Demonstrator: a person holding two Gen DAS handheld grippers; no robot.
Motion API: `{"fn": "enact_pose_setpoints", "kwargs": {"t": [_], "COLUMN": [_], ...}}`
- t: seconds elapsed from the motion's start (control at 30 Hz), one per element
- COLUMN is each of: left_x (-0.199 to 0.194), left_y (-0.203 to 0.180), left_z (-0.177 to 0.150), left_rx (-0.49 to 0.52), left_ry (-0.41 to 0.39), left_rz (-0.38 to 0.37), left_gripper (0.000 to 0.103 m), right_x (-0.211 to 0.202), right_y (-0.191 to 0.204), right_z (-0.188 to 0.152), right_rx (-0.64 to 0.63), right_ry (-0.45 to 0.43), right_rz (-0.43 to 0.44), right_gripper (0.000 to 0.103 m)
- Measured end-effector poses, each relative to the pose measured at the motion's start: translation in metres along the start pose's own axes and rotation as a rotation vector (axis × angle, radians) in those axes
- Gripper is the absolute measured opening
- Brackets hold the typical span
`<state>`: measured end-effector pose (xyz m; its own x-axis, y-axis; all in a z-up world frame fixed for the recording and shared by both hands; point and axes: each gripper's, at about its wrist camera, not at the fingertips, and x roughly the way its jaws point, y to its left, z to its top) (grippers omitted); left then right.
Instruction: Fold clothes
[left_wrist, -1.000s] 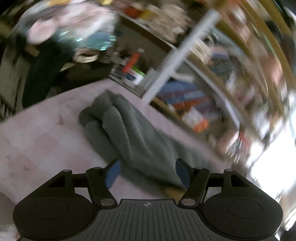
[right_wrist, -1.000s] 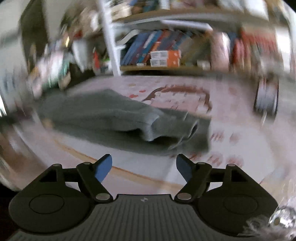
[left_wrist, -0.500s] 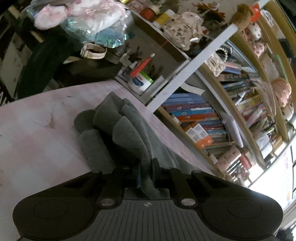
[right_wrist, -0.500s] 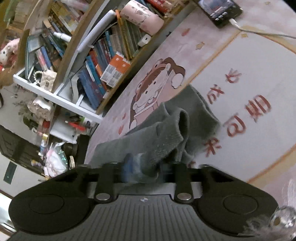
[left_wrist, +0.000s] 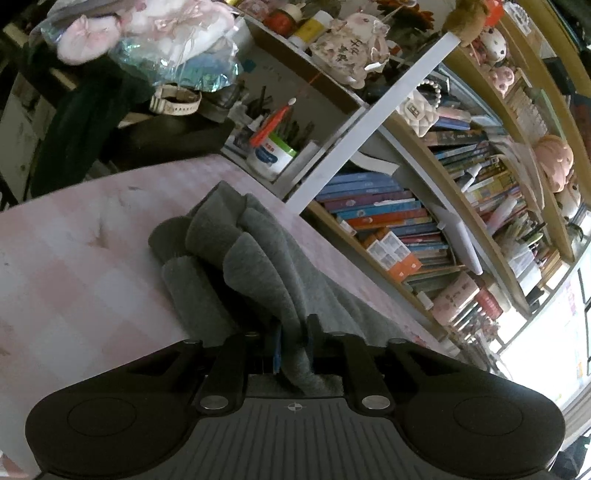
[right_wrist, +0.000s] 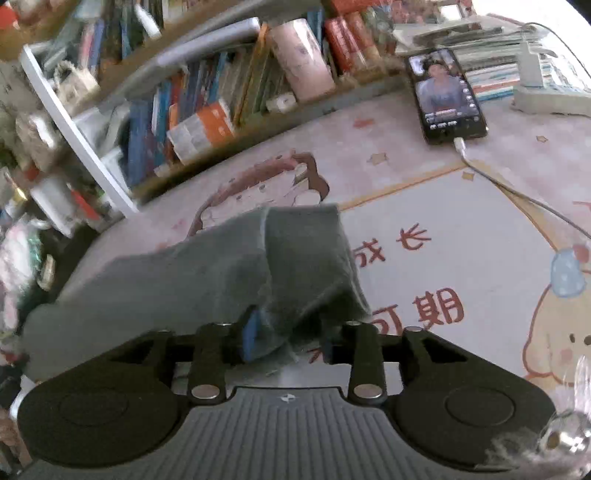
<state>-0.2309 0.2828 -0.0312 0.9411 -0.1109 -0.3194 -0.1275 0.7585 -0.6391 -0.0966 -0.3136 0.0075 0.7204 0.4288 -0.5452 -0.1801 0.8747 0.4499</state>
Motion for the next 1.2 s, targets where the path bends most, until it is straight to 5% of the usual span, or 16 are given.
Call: {"fn": "enact_pose_setpoints", "kwargs": {"t": [0.17, 0.23, 0.33, 0.37, 0.43, 0.57, 0.6, 0.77, 0.9, 1.0, 1.2], "left_x": [0.001, 0.004, 0.011, 0.013, 0.014, -0.025, -0.029, -0.002, -0.007, -0.019, -0.008], "left_y": [0.002, 0.003, 0.001, -0.002, -0.013, -0.054, -0.052, -0.009, 0.002, 0.0, 0.007], "left_z": [0.007, 0.01, 0.015, 0.017, 0.019, 0.015, 0.016, 0.009, 0.0, 0.002, 0.006], "left_rx": [-0.052, -0.08, -0.117, -0.105, -0.064, 0.086, 0.058, -0.059, -0.083, -0.048, -0.045], "left_ry": [-0.032, -0.047, -0.075, -0.078, -0.105, -0.297, -0.303, -0.065, -0.045, -0.106, -0.112], "left_rz": [0.009, 0.026, 0.06, 0.061, 0.056, -0.031, -0.004, 0.251, 0.214, 0.283, 0.324], "left_gripper": [0.045, 0.045, 0.033, 0.007, 0.004, 0.004, 0.005, 0.007, 0.033, 0.058, 0.069], "right_x": [-0.008, -0.004, 0.006, 0.007, 0.008, 0.007, 0.007, 0.007, 0.006, 0.005, 0.006], "right_y": [-0.001, 0.001, 0.002, 0.001, 0.002, 0.003, 0.003, 0.004, 0.007, 0.008, 0.01], "right_z": [0.0, -0.003, -0.01, -0.013, -0.019, -0.025, -0.025, -0.028, -0.027, -0.029, -0.03], "right_rx": [0.01, 0.005, -0.009, -0.016, -0.047, -0.081, -0.084, -0.088, -0.105, -0.114, -0.125], "right_ry": [-0.043, -0.037, -0.012, -0.012, -0.029, -0.043, -0.044, -0.047, -0.042, -0.047, -0.051], "right_rz": [0.036, 0.036, 0.031, 0.029, 0.016, 0.0, -0.003, -0.001, -0.01, -0.016, -0.025], "right_gripper": [0.048, 0.043, 0.019, 0.018, 0.017, 0.017, 0.017, 0.017, 0.017, 0.017, 0.018]}}
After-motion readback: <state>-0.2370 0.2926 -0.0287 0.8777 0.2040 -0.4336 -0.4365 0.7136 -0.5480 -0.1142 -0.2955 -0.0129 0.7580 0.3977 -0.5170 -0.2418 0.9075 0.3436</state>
